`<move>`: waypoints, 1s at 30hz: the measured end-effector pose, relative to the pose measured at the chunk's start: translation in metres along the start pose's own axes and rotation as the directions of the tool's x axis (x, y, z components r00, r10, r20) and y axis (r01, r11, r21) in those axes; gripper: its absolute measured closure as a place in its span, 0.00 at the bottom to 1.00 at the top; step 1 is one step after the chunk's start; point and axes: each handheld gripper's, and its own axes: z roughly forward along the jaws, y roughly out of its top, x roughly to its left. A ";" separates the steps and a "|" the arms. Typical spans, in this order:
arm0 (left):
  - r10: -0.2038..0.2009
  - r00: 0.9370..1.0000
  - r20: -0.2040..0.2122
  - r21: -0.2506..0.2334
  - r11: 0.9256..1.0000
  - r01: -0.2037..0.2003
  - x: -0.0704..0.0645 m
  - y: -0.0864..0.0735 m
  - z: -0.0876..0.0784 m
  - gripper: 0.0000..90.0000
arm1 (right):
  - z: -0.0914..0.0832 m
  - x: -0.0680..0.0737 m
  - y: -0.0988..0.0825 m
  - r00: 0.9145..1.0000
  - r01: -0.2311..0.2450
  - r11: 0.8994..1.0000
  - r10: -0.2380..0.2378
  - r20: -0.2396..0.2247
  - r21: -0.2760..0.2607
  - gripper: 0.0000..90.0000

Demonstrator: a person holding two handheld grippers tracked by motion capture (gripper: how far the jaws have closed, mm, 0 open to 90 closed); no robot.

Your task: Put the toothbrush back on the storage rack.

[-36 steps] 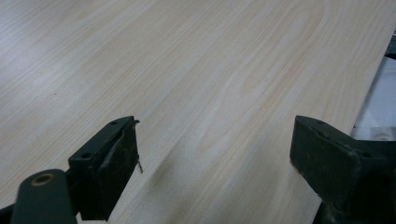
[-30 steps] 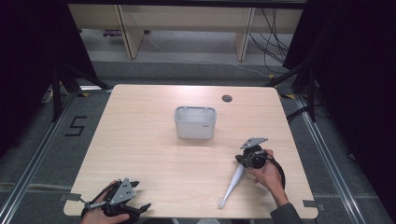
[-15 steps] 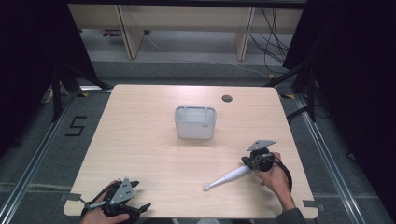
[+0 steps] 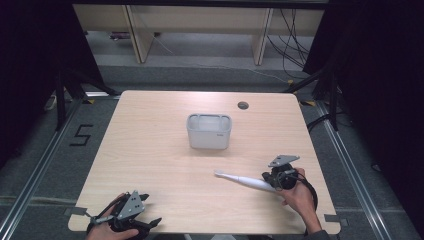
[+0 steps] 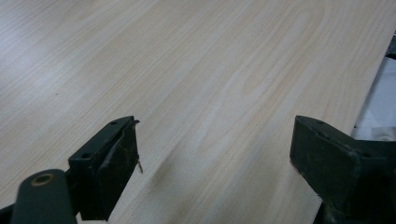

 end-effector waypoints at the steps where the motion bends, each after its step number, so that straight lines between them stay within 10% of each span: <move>1: 0.000 1.000 0.001 0.000 1.000 0.000 0.000 0.000 0.000 0.16 | -0.001 -0.001 0.000 1.000 0.020 1.000 -0.020 0.005 -0.005 0.98; 4: 0.001 1.000 0.001 0.000 1.000 -0.001 0.000 0.000 0.000 0.16 | -0.003 0.004 -0.003 1.000 -0.013 1.000 0.013 0.006 -0.009 0.98; 15: 0.015 1.000 -0.005 0.009 1.000 -0.015 0.000 0.000 -0.001 0.16 | -0.007 0.003 -0.009 0.994 0.106 0.994 -0.105 0.016 -0.013 0.97; 18: 0.021 1.000 -0.007 0.014 1.000 -0.021 0.001 0.001 0.000 0.16 | -0.010 0.008 -0.011 0.999 0.038 0.999 -0.038 0.029 0.007 0.95; 30: 0.013 1.000 0.001 0.008 1.000 -0.013 0.002 0.000 0.000 0.16 | -0.026 0.018 0.016 0.996 0.084 0.996 -0.085 0.029 0.041 0.63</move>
